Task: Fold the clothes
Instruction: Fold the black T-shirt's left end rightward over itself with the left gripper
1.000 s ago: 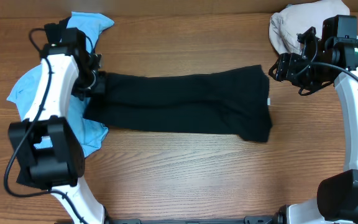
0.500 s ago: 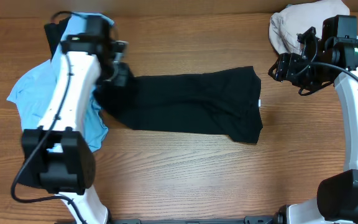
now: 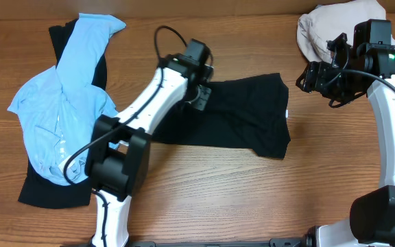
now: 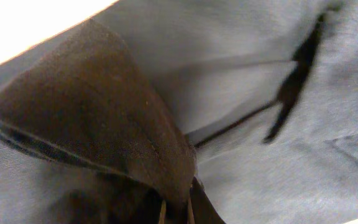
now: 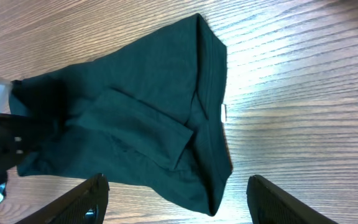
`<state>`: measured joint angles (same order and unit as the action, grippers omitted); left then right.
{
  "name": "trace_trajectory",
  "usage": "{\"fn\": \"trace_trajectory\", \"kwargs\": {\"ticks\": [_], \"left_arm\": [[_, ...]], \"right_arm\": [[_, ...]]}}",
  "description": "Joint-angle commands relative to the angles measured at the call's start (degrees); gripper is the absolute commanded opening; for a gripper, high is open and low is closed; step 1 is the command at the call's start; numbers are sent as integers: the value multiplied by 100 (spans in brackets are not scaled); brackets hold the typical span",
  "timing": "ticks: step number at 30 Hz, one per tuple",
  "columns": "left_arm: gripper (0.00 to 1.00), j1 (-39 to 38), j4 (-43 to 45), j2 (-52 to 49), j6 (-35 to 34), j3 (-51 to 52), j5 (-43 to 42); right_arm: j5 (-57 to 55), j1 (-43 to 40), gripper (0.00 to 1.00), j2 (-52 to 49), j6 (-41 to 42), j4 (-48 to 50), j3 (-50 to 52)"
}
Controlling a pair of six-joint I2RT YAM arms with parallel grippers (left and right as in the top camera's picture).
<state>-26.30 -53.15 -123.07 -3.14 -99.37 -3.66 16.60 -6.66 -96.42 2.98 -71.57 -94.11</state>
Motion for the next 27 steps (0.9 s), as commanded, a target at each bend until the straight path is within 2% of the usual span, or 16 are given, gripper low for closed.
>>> {"fn": "trace_trajectory", "kwargs": {"ticks": [1, 2, 4, 6, 7, 11, 16, 21, 27], "left_arm": [[17, -289, 236, -103, -459, -111, -87], [29, -341, 282, -101, -481, -114, -87], [69, -413, 306, -101, -479, -142, -85], [95, -426, 219, -98, -479, -192, -87], [100, -426, -24, -92, -479, -313, -81], [100, -251, -1051, -90, -361, -896, -33], [100, -26, -2017, -96, 981, -1067, -98], [100, -103, -1880, -118, 1827, -673, -590], [97, -289, -1296, -133, 1746, -251, -693]], "right_arm": [[-66, -7, 75, 9, -2, 57, 31], [-66, -7, 75, -4, -2, 68, 31], [-66, -7, 75, -15, 0, 68, 31], [-66, -7, 75, -39, -2, 59, 31], [-66, -7, 76, -68, -2, 55, 31], [-66, -7, 76, -105, -2, 59, 31], [-66, -7, 76, -105, -2, 63, 31], [-63, -7, 76, -111, 2, 52, 31], [199, -4, 77, -256, 0, -37, 238]]}}
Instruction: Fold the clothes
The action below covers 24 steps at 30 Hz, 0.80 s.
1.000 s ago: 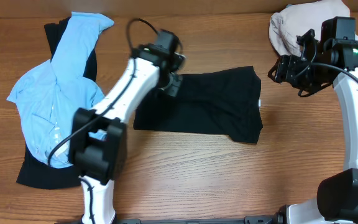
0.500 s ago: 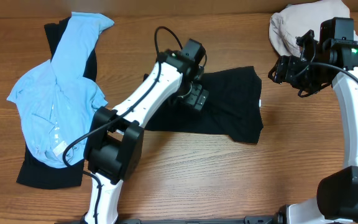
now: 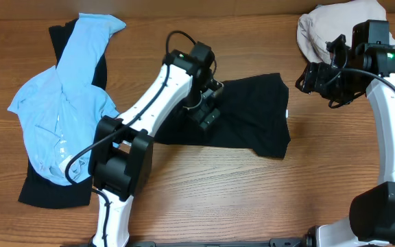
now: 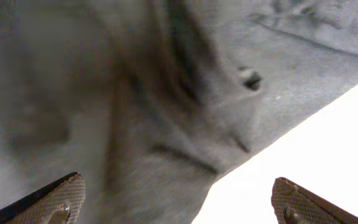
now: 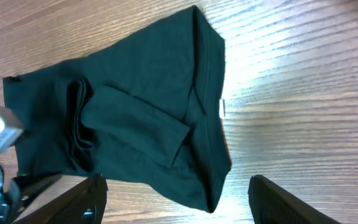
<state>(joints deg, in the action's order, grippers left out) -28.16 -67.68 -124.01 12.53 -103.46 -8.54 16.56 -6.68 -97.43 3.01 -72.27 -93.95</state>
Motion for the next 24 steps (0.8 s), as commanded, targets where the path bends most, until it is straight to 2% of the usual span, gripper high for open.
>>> {"fn": "trace_trajectory", "kwargs": {"ticks": [1, 9, 15, 24], "left_arm": [[98, -103, 214, -39, 116, 168, -205], [100, -2, 302, -39, -407, 168, -138], [100, 313, 138, -37, -719, 103, -138], [100, 1003, -892, -24, -890, -966, -138]], "right_arm": [[251, -2, 76, -177, -2, 85, 328], [638, -4, 79, -448, 0, 1161, 1773], [813, -4, 82, -568, 4, 2500, 2717], [968, -4, 82, -603, 24, 3834, 3475]]}}
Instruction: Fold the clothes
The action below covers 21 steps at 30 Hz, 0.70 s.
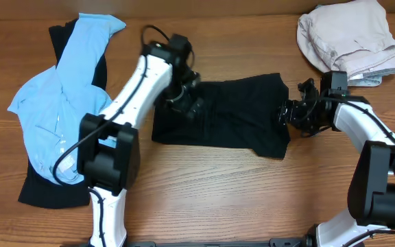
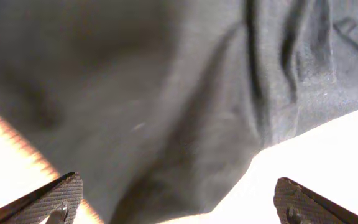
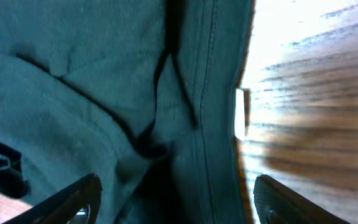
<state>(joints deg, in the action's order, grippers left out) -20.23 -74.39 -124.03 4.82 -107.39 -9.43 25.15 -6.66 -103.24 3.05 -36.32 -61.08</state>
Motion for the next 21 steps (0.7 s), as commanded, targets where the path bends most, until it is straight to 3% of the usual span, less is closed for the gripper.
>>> {"fn": "trace_trajectory", "kwargs": {"ticks": [1, 9, 15, 21], "left_arm": [[100, 275, -341, -17, -118, -726, -50], [100, 778, -990, 9, -114, -2013, -48], [100, 916, -1040, 7, -114, -2063, -48], [100, 977, -1045, 7, -101, -2063, -46]], "right_arm": [[109, -7, 82, -39, 20, 293, 219], [363, -4, 84, -450, 149, 905, 380], [1040, 85, 82, -544, 144, 949, 380], [1266, 422, 65, -544, 146, 1021, 380]]}}
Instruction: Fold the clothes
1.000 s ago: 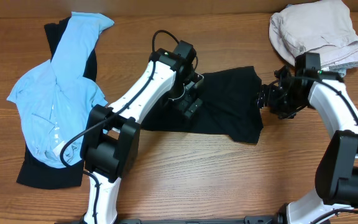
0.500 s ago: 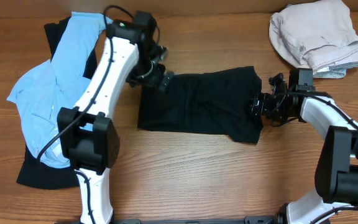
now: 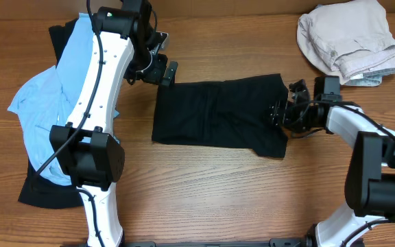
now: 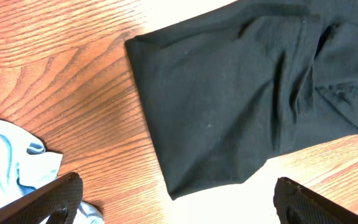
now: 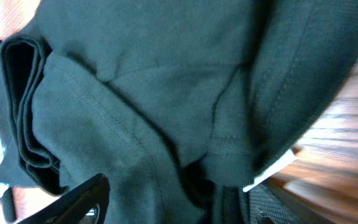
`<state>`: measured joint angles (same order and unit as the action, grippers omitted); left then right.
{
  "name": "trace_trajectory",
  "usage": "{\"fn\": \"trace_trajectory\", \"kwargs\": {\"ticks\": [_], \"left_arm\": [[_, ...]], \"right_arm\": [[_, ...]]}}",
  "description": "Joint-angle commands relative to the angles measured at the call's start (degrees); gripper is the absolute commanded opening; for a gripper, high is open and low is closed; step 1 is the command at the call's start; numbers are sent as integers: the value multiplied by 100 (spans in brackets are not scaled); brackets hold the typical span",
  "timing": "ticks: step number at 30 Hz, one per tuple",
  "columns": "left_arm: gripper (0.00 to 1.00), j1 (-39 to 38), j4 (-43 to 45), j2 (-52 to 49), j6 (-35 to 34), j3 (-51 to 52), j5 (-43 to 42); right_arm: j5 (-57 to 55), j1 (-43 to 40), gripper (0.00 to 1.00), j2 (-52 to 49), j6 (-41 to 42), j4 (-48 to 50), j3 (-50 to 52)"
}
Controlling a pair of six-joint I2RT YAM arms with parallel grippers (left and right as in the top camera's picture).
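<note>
A black garment lies folded into a rough rectangle at the table's middle; its left corner shows in the left wrist view. My left gripper hangs open above the table just beyond the garment's upper left corner, nothing between its fingers. My right gripper is low at the garment's right edge, by the white label. Its jaws stand open with the cloth's folded hem between them.
A light blue shirt lies crumpled over another black garment at the left. A beige pile of clothes sits at the back right corner. Bare wooden table runs along the front.
My left gripper was low over the black garment's left part; it is now raised, off its upper left corner. My right gripper sits slightly further onto the right edge.
First my left gripper was shut on a fold of black cloth at the garment's upper left, the right arm high near the beige pile. Then the left was open over the garment. Later the right gripper was down at the right edge, where it remains.
</note>
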<state>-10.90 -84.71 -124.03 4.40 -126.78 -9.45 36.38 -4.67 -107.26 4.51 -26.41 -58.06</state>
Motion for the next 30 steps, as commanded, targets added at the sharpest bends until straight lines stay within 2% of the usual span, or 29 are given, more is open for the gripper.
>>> {"fn": "trace_trajectory", "kwargs": {"ticks": [1, 6, 7, 14, 21, 26, 30], "left_arm": [[100, 44, -15, 7, -57, -125, -42], [100, 48, -44, 7, -59, -125, 111], [100, 48, -55, 7, -59, -125, 138], [100, 57, -101, 7, -61, -125, 413], [100, 190, -96, 7, -57, -125, 411], [100, 264, -96, 7, -13, -125, 409], [100, 273, -96, 7, -11, -125, 411]], "right_arm": [[129, 273, 58, -142, 4, 70, 79], [-66, 262, 11, -142, 332, 258, 57], [-90, 210, 4, -142, 374, 256, 33], [-70, -549, 4, 4, 310, -411, -358], [-79, -1331, 4, 450, -826, -2387, -1300], [-188, -1161, 4, 656, -951, -3346, -2122], [-219, -483, 4, 719, -861, -3766, -2828]]}}
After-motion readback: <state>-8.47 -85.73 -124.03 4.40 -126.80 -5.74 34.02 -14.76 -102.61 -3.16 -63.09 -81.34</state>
